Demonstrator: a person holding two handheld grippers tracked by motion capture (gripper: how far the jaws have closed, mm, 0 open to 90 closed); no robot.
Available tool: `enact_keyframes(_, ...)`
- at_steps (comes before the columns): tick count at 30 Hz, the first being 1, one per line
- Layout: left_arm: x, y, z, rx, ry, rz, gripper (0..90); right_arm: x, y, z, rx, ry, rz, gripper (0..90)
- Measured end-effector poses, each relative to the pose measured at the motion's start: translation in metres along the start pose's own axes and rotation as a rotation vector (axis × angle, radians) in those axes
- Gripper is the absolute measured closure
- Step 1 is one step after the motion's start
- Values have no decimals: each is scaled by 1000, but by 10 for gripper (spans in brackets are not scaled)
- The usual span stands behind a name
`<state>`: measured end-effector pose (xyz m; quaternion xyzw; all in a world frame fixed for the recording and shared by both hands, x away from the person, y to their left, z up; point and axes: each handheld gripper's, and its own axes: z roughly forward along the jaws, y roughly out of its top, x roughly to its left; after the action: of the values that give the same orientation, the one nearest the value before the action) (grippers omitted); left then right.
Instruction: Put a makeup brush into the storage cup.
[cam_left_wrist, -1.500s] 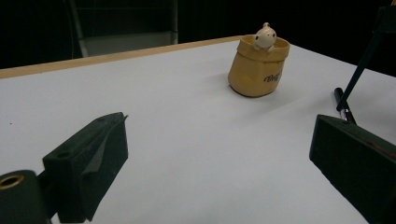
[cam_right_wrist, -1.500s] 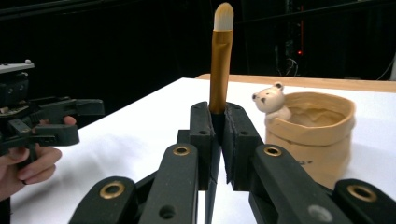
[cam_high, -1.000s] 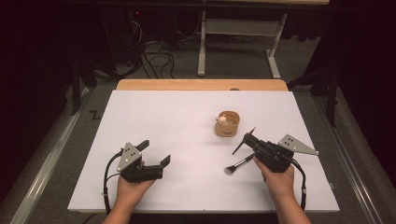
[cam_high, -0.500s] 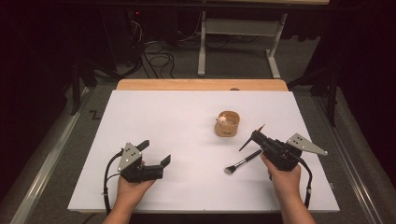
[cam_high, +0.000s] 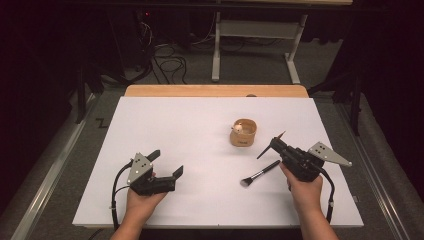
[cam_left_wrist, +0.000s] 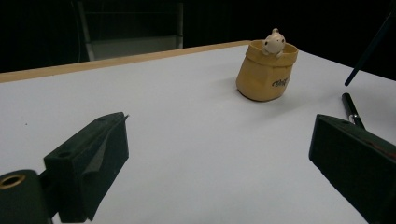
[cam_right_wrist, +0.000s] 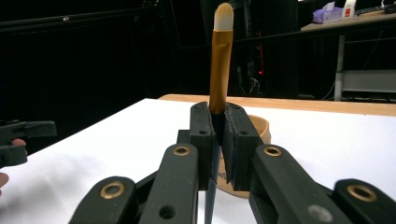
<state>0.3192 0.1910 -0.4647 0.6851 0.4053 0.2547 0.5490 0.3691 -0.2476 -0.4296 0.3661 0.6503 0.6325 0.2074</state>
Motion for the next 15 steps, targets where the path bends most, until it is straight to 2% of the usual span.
enact_keyframes(7, 5, 5, -4, 22, 16, 13, 58, 9, 9, 1, -27, 11, -22, 845)
enact_keyframes(9, 6, 5, -5, 41, 19, 34, 58, 9, 10, 3, -27, 10, -18, 845)
enact_keyframes(15, 5, -4, -5, 40, 4, 35, 53, 8, 13, 8, -24, -2, -22, 845)
